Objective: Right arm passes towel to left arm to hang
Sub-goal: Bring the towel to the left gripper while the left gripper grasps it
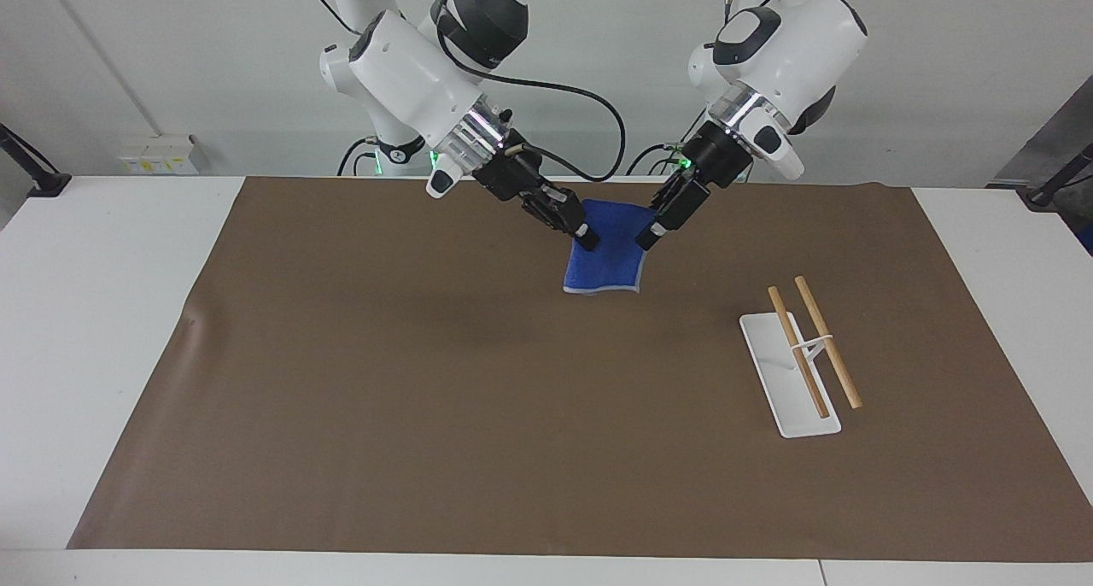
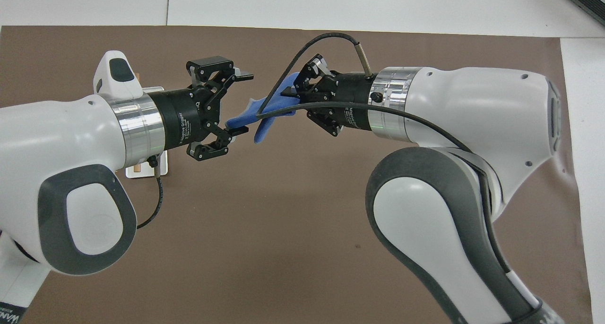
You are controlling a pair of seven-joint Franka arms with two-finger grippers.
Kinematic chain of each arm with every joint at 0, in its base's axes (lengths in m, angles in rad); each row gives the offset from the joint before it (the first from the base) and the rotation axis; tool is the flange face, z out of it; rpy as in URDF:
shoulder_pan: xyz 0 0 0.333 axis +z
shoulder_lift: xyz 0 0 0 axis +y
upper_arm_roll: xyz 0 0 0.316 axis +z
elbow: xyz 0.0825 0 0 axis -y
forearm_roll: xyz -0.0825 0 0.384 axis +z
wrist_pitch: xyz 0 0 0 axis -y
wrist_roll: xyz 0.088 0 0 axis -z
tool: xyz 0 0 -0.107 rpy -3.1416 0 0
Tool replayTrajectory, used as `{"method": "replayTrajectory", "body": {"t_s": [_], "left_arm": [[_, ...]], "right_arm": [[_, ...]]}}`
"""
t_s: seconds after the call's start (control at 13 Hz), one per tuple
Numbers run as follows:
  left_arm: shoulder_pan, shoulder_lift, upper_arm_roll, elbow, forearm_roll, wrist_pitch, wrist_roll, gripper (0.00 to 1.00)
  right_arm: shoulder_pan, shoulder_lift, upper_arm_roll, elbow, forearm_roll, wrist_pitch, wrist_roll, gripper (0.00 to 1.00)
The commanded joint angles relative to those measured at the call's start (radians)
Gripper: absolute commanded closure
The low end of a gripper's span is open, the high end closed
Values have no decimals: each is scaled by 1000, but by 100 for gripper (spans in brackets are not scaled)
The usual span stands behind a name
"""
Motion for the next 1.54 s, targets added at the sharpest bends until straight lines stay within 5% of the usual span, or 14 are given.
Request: {"method": "replayTrajectory", "body": {"t_s": [0.0,0.62,1.15,1.23,1.31,1.46], "left_arm": [[6,-20,4,-28,-18,23,5,37],[10,-40,5,-95,-5,18,113,100],[10,-52,5,-118,-5,20,190,100],[10,-52,5,-114,-5,20,193,100],[10,-51,7,-114,-5,20,197,100],[10,-49,5,-109,-4,26,208,100]], "right_arm": [[-3,13,0,22,4,-16,1,100],[-9,4,-2,16,-7,-26,-7,100],[-15,-1,-3,16,-21,-53,-11,100],[-23,-4,-7,13,-21,-68,-10,50],[-36,-9,-8,11,-24,-84,-13,36],[-56,-18,-10,10,-45,-90,-36,27]]}}
